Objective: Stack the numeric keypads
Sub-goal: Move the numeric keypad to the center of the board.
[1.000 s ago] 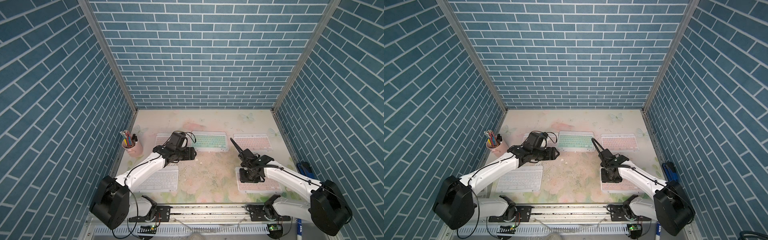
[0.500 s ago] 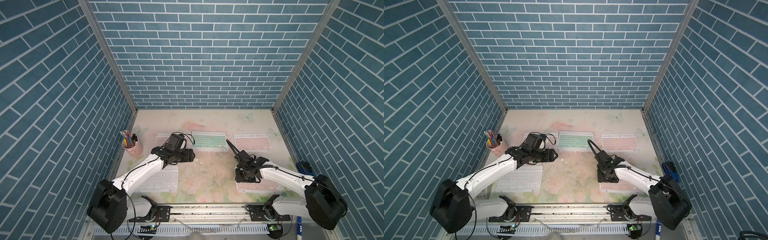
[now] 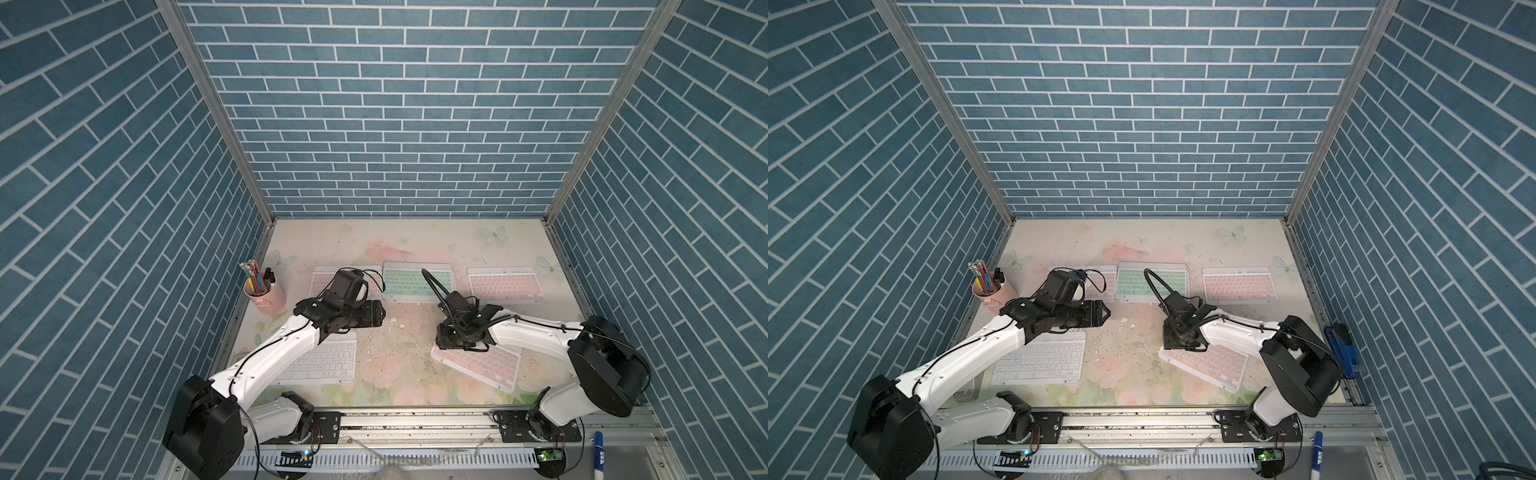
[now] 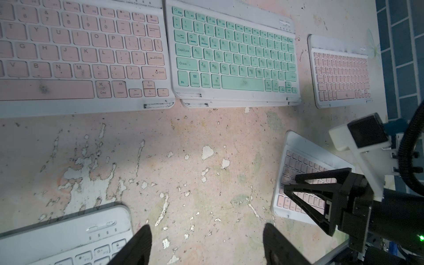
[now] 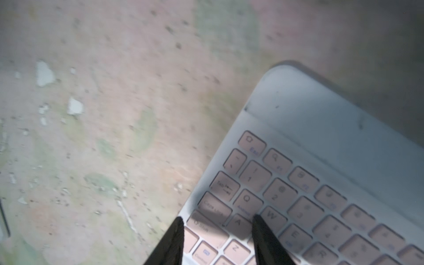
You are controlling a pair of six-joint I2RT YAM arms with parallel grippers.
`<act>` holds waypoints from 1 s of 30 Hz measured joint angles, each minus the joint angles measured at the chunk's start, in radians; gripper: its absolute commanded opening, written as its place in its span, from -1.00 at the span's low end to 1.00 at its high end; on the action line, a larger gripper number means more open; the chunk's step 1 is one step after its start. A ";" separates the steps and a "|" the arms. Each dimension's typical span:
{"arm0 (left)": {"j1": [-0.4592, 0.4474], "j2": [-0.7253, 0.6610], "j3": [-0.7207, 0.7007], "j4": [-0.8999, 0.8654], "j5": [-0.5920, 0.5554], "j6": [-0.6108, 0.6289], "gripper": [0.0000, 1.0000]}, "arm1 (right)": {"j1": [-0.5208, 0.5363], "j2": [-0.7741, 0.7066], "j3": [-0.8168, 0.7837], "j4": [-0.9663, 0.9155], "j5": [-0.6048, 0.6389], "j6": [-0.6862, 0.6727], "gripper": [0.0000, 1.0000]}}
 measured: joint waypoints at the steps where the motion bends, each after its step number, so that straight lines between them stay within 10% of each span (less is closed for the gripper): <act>1: 0.000 -0.010 0.000 -0.009 -0.003 0.000 0.56 | 0.013 0.031 0.027 0.020 -0.008 0.000 -0.03; 17: 0.000 -0.086 -0.011 -0.115 -0.028 0.001 0.56 | 0.153 0.233 0.226 0.146 -0.111 -0.018 -0.04; 30: -0.051 0.047 -0.077 -0.020 0.026 0.009 0.56 | -0.148 -0.364 -0.184 -0.012 -0.122 0.034 0.14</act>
